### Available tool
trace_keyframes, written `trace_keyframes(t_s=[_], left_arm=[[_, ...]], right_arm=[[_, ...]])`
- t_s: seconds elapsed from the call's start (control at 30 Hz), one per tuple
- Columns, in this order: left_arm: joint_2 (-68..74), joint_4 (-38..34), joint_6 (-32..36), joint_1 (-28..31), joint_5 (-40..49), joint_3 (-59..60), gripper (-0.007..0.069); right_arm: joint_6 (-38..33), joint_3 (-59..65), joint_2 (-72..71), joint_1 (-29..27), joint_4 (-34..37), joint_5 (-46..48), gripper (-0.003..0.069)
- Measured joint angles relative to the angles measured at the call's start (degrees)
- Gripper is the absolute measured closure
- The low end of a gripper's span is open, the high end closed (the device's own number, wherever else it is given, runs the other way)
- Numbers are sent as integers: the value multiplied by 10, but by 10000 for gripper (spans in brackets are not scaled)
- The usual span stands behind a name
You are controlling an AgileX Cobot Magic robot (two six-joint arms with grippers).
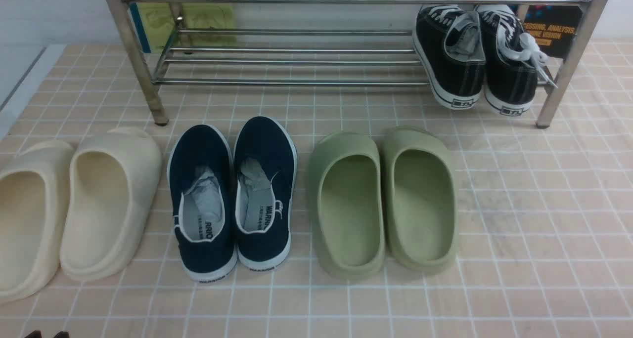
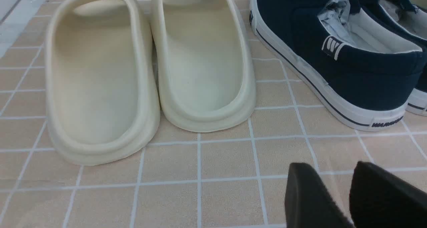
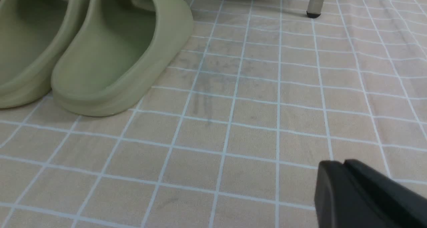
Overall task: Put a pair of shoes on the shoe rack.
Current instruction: Use the left arm to grab the shoe closest to it
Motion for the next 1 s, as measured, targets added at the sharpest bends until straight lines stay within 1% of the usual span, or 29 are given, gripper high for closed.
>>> trace_keyframes(t_s=[1.0], left_arm=[[0,6,0,0,0,0,384]], right_arm=[[0,0,0,0,0,0,558]])
